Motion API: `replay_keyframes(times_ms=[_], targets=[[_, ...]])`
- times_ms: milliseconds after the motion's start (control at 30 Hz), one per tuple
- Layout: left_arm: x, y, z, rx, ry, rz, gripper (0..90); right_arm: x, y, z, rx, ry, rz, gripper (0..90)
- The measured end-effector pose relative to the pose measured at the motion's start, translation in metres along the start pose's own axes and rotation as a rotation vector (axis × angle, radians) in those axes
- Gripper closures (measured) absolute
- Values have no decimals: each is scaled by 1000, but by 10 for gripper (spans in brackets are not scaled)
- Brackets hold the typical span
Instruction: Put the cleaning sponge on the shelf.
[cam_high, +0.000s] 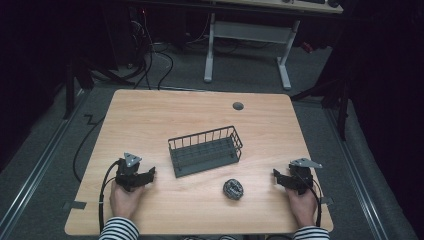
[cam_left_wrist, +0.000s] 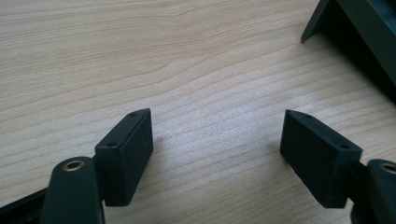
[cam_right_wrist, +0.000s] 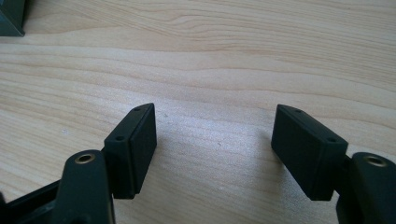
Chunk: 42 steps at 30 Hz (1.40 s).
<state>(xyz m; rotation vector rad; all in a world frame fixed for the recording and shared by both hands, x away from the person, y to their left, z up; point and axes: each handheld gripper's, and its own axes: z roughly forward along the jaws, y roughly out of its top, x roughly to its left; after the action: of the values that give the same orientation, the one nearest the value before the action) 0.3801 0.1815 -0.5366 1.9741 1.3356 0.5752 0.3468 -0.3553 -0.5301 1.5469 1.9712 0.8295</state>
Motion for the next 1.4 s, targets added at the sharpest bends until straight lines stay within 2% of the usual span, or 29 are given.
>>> replay_keyframes(times_ms=[300,500,600,800,900,1033,1200,1400], targets=[[0,0,0,-1,0,-2,259,1,0,-1,3,15,-19,315],[0,0,0,0,-2,-3,260,2,3,-9,69,20,-26,351],[0,0,0,0,-2,-3,260,2,4,-13,62,48,-13,360],[1,0,0,0,-1,-3,260,8,6,-22,53,82,-34,357],[0,0,0,0,-1,-4,260,13,6,-27,52,102,-48,356],[1,0,0,0,-1,-4,260,23,9,-34,42,134,-91,352],[1,0,0,0,0,-5,260,42,14,-41,40,203,-148,354],[1,0,0,-2,-3,-10,259,72,22,-46,36,284,-230,350]])
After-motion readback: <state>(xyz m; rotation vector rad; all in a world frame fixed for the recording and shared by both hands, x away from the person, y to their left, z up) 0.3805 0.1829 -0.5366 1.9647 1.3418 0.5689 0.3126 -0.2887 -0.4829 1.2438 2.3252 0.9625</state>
